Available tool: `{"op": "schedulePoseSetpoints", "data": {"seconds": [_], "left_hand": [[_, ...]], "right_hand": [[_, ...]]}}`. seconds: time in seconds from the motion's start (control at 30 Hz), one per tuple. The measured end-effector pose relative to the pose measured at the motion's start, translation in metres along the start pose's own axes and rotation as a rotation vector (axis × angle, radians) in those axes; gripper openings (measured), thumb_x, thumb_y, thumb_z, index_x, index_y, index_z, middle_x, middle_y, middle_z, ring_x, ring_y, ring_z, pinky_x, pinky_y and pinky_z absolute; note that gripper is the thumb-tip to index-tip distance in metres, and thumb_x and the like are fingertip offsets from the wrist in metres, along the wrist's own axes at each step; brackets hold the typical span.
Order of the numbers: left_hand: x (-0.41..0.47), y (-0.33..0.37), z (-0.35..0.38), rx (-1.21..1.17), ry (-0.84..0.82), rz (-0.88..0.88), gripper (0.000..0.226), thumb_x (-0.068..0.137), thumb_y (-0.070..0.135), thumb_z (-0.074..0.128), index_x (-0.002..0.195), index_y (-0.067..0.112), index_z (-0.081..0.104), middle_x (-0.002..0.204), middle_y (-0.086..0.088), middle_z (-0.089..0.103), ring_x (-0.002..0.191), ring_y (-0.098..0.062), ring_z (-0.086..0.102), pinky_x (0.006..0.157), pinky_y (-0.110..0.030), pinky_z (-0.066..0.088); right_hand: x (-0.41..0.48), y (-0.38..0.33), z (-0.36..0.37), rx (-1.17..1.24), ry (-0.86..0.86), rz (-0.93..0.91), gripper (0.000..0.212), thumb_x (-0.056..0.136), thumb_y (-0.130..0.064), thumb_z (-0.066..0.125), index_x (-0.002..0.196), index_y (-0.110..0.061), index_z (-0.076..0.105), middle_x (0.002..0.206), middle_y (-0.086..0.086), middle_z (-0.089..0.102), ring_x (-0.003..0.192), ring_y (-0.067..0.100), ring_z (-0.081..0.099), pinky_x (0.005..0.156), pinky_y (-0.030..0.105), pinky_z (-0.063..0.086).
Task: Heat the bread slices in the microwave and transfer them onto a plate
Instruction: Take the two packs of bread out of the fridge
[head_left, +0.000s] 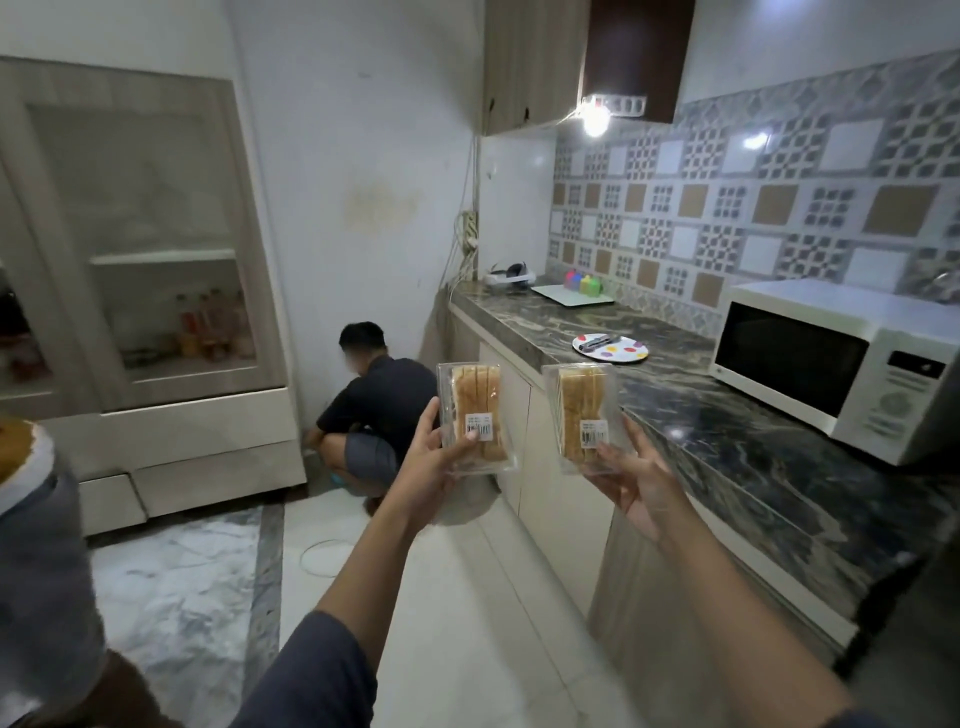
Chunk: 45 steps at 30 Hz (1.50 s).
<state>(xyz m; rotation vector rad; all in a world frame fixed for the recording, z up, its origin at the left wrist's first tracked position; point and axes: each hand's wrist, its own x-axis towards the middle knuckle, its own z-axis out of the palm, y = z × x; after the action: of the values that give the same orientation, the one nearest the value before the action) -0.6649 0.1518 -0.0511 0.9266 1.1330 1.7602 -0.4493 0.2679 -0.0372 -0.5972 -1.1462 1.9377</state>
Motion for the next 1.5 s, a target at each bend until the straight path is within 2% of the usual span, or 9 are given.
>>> {"op": "schedulePoseSetpoints", "data": {"seconds": [0.1,0.23,0.47,0.57,0.73,0.87,1.07,1.27,1.5], "left_hand": [[0.054,-0.003,0.009,0.025,0.000,0.000,0.085,0.076,0.011,0.067,0.144,0.031,0.021,0.125,-0.011,0.061,0.114,-0.029,0.060,0.102,-0.056,0.041],[0.117,-0.013,0.016,0.012,-0.021,0.020,0.074,0.076,0.008,0.066,0.137,0.029,0.030,0.119,-0.010,0.065,0.110,-0.029,0.062,0.099,-0.052,0.045],[0.237,-0.044,0.010,0.006,-0.056,-0.006,0.081,0.079,0.009,0.067,0.144,0.029,0.022,0.125,-0.012,0.060,0.111,-0.029,0.061,0.094,-0.046,0.050],[0.303,-0.058,0.009,0.000,-0.111,-0.045,0.089,0.077,0.009,0.069,0.146,0.029,0.017,0.130,-0.015,0.056,0.110,-0.028,0.062,0.082,-0.036,0.056],[0.412,-0.079,0.014,-0.023,-0.223,-0.124,0.100,0.071,0.013,0.074,0.147,0.031,0.011,0.135,-0.013,0.053,0.113,-0.030,0.060,0.091,-0.042,0.053],[0.486,-0.096,0.033,-0.037,-0.299,-0.174,0.091,0.075,0.004,0.064,0.146,0.029,0.014,0.129,-0.009,0.057,0.107,-0.027,0.062,0.078,-0.035,0.058],[0.557,-0.135,0.113,-0.110,-0.457,-0.246,0.077,0.080,-0.003,0.058,0.143,0.029,0.026,0.126,-0.013,0.058,0.090,-0.020,0.069,0.070,-0.034,0.060],[0.603,-0.172,0.239,-0.163,-0.657,-0.321,0.076,0.081,-0.003,0.058,0.143,0.026,0.026,0.108,-0.006,0.068,0.082,-0.017,0.071,0.058,-0.028,0.058],[0.648,-0.173,0.377,-0.238,-0.820,-0.274,0.070,0.079,0.000,0.059,0.138,0.026,0.031,0.120,-0.014,0.060,0.100,-0.027,0.065,0.083,-0.041,0.057]], "right_hand": [[0.055,-0.013,-0.019,0.027,0.010,-0.008,0.067,0.080,0.005,0.058,0.140,-0.020,0.039,0.090,0.004,0.074,0.071,0.018,0.072,0.058,0.026,0.059],[0.113,-0.025,-0.036,0.054,0.012,-0.031,0.086,0.063,-0.005,0.075,0.139,-0.021,0.039,0.097,0.009,0.072,0.076,0.022,0.072,0.063,0.028,0.060],[0.223,-0.025,-0.070,0.030,0.043,-0.034,0.062,0.084,0.004,0.055,0.138,-0.021,0.039,0.090,0.003,0.074,0.073,0.019,0.072,0.061,0.026,0.059],[0.273,-0.028,-0.081,0.018,0.085,-0.054,0.065,0.081,0.002,0.057,0.139,-0.020,0.039,0.100,0.009,0.070,0.070,0.019,0.072,0.058,0.026,0.058],[0.351,-0.040,-0.106,0.056,0.148,-0.119,0.053,0.085,0.006,0.052,0.127,-0.023,0.041,0.120,0.022,0.061,0.071,0.025,0.072,0.054,0.028,0.058],[0.387,-0.053,-0.138,0.080,0.259,-0.194,0.060,0.085,0.005,0.052,0.131,-0.031,0.036,0.104,0.013,0.071,0.073,0.023,0.072,0.056,0.024,0.057],[0.396,-0.083,-0.211,-0.026,0.517,-0.256,0.063,0.084,0.005,0.055,0.139,-0.020,0.039,0.120,0.014,0.063,0.080,0.022,0.072,0.064,0.028,0.060],[0.376,-0.149,-0.281,-0.084,0.717,-0.366,0.062,0.084,0.008,0.054,0.137,-0.022,0.043,0.111,0.011,0.065,0.064,0.017,0.071,0.050,0.023,0.056],[0.357,-0.259,-0.348,-0.125,0.809,-0.534,0.051,0.087,0.006,0.051,0.129,-0.022,0.046,0.081,-0.001,0.073,0.061,0.012,0.070,0.054,0.021,0.057]]}}
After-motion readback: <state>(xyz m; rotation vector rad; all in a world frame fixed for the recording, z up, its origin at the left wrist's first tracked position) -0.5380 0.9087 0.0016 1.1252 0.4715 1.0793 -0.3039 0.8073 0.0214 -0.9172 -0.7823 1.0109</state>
